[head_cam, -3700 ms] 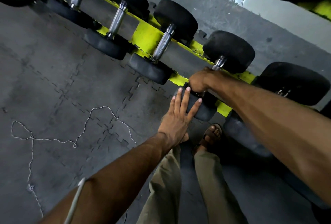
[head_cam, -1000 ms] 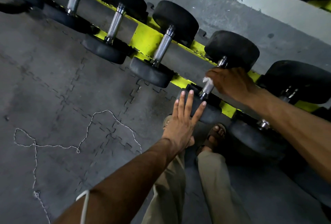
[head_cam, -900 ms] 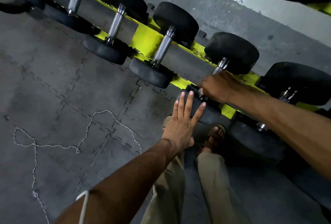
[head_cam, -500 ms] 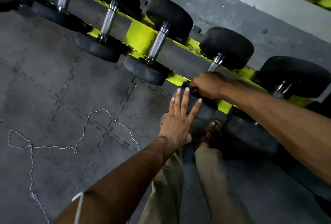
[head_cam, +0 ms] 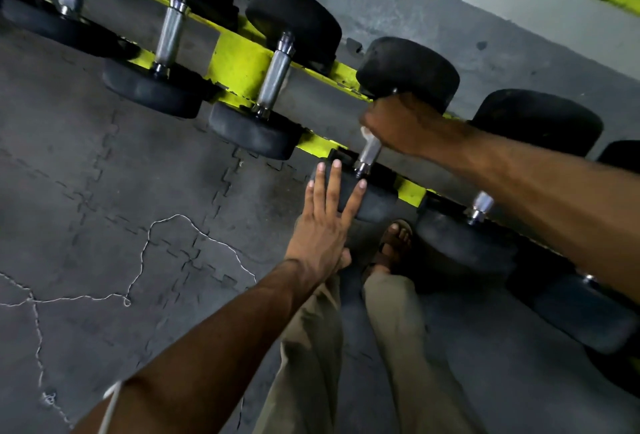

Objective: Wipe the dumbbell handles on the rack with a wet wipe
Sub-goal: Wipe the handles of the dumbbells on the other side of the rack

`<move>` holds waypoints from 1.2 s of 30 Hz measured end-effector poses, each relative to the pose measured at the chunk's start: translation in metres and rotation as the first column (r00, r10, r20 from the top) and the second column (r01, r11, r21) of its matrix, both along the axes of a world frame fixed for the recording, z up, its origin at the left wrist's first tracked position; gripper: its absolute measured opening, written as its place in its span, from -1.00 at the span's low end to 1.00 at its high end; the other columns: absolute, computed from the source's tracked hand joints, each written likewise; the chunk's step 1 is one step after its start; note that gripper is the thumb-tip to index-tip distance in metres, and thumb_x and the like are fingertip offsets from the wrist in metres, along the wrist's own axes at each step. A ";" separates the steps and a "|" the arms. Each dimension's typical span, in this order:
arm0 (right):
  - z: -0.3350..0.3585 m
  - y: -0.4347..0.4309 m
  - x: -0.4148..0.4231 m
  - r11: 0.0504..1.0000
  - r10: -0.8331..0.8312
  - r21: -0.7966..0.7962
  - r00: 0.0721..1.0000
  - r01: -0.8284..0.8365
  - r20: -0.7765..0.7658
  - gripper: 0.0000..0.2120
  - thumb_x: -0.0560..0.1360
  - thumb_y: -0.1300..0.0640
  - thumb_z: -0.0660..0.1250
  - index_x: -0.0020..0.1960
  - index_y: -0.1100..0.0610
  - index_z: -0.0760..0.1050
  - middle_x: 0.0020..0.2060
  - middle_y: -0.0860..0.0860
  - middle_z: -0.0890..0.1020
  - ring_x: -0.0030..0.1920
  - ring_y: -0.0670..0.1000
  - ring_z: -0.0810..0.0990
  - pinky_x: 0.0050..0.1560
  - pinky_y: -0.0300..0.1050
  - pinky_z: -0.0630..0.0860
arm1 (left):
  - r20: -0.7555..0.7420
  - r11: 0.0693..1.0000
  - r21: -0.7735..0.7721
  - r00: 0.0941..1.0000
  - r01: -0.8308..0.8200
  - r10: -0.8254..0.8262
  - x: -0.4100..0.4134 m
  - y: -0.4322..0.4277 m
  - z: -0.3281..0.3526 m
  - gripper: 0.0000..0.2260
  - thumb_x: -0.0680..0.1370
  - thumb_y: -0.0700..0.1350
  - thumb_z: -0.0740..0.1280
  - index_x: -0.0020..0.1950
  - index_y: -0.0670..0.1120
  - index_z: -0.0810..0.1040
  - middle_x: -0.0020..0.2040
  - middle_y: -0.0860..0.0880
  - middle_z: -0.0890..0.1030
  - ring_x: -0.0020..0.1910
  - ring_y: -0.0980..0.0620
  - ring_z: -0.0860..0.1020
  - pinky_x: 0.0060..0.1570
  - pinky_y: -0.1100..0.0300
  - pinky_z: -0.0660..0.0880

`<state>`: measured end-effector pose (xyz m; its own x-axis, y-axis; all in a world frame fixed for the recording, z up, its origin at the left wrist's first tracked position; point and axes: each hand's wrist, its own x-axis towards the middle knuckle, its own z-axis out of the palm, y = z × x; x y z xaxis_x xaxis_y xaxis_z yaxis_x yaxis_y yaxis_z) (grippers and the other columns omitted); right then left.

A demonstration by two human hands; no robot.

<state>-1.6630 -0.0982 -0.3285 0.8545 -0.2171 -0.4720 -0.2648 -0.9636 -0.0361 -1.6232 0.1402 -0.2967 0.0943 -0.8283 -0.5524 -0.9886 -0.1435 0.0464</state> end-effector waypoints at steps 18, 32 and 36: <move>-0.015 0.028 -0.053 0.953 -0.279 0.222 0.881 0.205 0.382 -0.77 0.53 0.16 0.28 0.17 0.04 0.38 0.13 0.12 0.45 -0.24 0.29 0.57 -0.45 0.06 0.46 | -0.025 0.996 -0.062 0.998 0.059 -0.061 0.002 -0.013 0.015 0.13 0.41 0.19 0.40 0.69 -0.16 -0.28 0.64 -0.36 -0.33 0.65 -0.37 -0.27 0.59 -0.30 0.05; -0.040 0.053 -0.043 -0.395 -0.891 0.845 -0.373 0.361 -0.257 -0.80 0.53 0.21 0.34 -0.23 0.00 0.56 -0.29 -0.08 0.64 -0.23 -0.04 0.58 -0.05 -0.01 0.53 | 0.075 0.995 -0.016 0.992 0.099 -0.098 -0.008 -0.023 0.005 0.22 0.38 0.27 0.42 0.66 -0.19 -0.35 0.59 -0.43 -0.37 0.61 -0.47 -0.29 0.56 -0.37 -0.01; -0.052 0.022 -0.030 -0.723 -0.646 0.684 -0.260 -0.091 -0.718 -0.77 0.64 0.24 0.15 0.09 0.11 0.58 -0.02 0.09 0.69 0.00 0.12 0.68 0.07 0.08 0.59 | 0.065 0.995 -0.029 0.993 0.097 -0.095 -0.008 -0.021 0.003 0.21 0.37 0.26 0.43 0.67 -0.19 -0.31 0.60 -0.43 -0.35 0.61 -0.47 -0.29 0.56 -0.38 -0.01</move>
<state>-1.6927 -0.0761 -0.3810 0.2512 -0.5098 -0.8228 0.1916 0.8594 -0.4740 -1.6311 0.1192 -0.2938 0.0476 -0.8523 -0.5209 -0.9988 -0.0473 -0.0139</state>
